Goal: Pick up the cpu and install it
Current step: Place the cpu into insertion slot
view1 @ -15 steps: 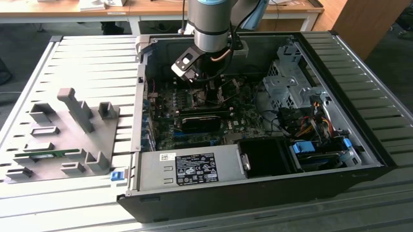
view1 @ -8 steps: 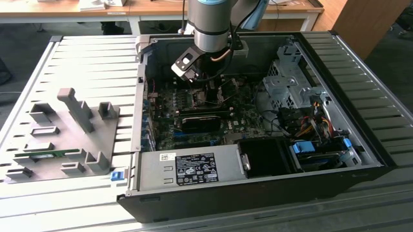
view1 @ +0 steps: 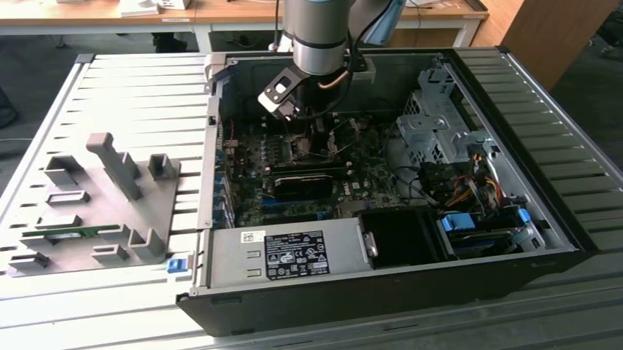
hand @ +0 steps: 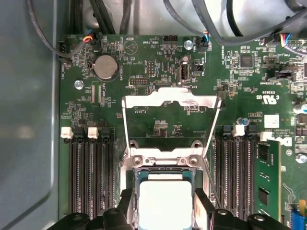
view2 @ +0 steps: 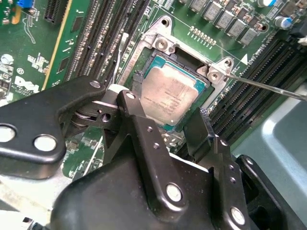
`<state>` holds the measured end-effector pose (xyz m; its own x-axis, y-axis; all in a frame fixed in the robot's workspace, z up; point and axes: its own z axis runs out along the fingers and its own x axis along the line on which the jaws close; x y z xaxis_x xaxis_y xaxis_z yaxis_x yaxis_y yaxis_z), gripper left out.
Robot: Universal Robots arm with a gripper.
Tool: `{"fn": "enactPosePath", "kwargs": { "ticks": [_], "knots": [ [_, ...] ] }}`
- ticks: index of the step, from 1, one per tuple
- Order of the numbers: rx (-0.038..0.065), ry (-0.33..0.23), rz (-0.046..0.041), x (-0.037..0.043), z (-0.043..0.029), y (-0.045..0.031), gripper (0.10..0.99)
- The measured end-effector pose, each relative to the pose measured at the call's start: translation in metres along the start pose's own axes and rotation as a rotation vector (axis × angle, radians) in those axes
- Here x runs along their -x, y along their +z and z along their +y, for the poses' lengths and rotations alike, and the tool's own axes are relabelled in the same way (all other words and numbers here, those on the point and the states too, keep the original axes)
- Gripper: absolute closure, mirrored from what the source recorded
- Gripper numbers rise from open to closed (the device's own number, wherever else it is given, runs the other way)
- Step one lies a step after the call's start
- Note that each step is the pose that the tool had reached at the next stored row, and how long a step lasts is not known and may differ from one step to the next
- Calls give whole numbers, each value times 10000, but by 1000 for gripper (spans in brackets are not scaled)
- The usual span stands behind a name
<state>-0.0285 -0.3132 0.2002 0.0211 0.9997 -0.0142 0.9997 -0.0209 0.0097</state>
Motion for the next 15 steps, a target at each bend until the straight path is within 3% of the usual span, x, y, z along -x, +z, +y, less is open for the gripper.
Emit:
{"fn": "enactPosePath", "kwargs": {
  "ticks": [3,6,9,12,15],
  "knots": [
    [-22,0,0,1,1,-49,549],
    [-37,0,-2,1,2,-78,725],
    [-49,-1,-2,2,2,-101,784],
    [-52,0,-2,2,2,-117,961],
    [-52,0,-1,2,2,-126,980]
  ]
}}
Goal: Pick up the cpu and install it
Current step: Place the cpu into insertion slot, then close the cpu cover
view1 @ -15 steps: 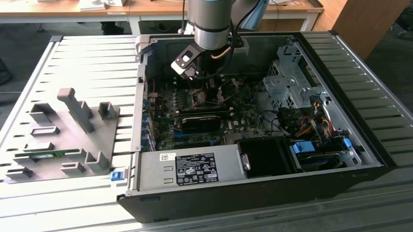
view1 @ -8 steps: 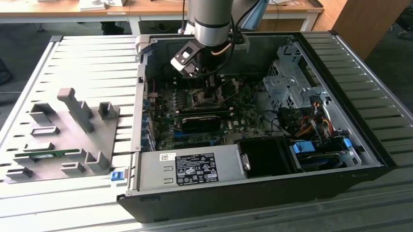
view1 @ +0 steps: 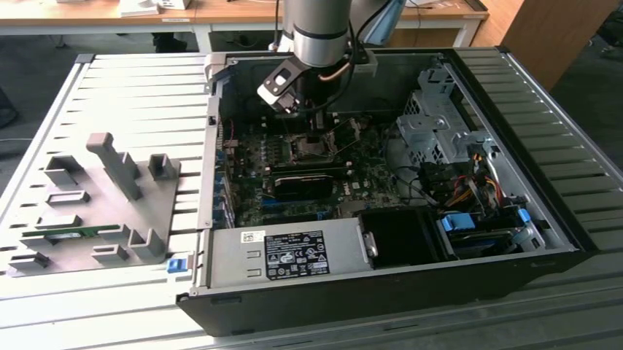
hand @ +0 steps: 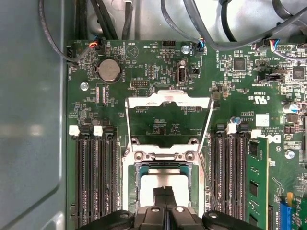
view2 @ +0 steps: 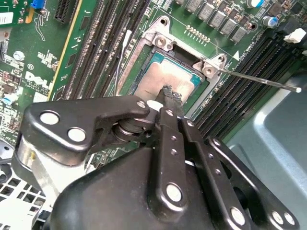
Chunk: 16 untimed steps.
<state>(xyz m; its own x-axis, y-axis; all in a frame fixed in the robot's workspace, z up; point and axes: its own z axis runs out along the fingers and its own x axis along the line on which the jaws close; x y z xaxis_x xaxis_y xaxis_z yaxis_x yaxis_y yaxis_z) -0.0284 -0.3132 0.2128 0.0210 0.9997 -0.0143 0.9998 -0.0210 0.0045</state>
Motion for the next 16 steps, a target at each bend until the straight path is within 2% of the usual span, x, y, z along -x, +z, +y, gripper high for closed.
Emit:
{"fn": "enactPosePath", "kwargs": {
  "ticks": [11,16],
  "knots": [
    [0,0,0,1,1,-63,980],
    [0,0,0,2,1,-130,980]
  ]
}}
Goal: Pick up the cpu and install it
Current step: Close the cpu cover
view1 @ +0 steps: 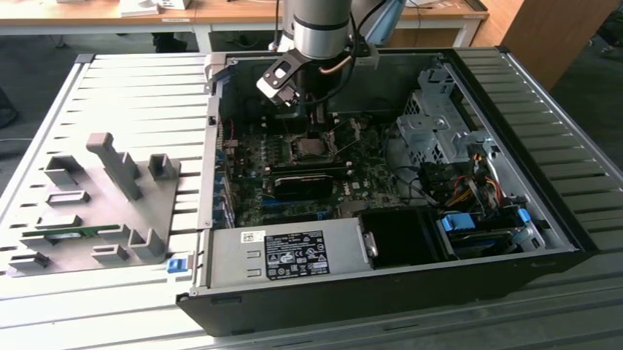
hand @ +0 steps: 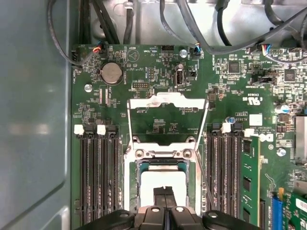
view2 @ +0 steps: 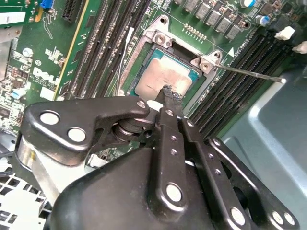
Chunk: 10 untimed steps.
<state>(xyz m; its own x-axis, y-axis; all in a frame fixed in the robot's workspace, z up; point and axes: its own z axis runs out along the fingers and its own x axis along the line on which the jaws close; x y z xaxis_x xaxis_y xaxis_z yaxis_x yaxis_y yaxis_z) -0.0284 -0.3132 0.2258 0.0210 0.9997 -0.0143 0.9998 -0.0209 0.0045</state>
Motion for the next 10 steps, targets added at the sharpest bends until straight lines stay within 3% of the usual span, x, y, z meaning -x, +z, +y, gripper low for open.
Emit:
{"fn": "enactPosePath", "kwargs": {
  "ticks": [4,10],
  "knots": [
    [1,0,1,1,1,-114,980],
    [-1,0,-2,6,-2,-380,980]
  ]
}}
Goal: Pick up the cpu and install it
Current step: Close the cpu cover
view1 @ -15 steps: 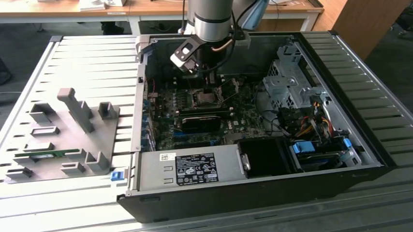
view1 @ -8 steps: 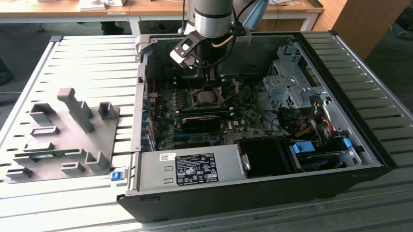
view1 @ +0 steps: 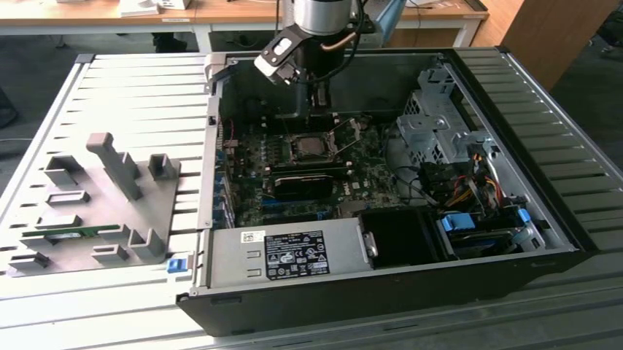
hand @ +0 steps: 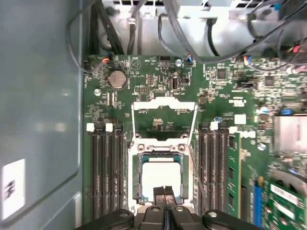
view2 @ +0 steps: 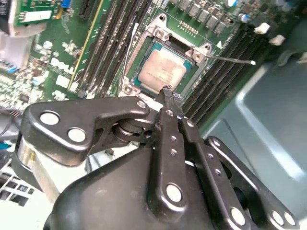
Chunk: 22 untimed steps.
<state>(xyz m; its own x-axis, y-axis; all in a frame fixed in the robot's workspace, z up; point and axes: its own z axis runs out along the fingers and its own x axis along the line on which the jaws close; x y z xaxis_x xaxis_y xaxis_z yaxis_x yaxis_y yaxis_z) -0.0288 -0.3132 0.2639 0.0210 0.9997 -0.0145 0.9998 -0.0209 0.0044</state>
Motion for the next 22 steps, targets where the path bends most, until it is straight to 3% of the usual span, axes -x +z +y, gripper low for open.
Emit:
{"fn": "enactPosePath", "kwargs": {
  "ticks": [4,12,18,22],
  "knots": [
    [-1,1,-2,2,-2,-168,980],
    [1,1,2,34,8,-157,980],
    [1,-13,2,31,168,-141,980],
    [1,-14,1,29,233,-125,980]
  ]
}}
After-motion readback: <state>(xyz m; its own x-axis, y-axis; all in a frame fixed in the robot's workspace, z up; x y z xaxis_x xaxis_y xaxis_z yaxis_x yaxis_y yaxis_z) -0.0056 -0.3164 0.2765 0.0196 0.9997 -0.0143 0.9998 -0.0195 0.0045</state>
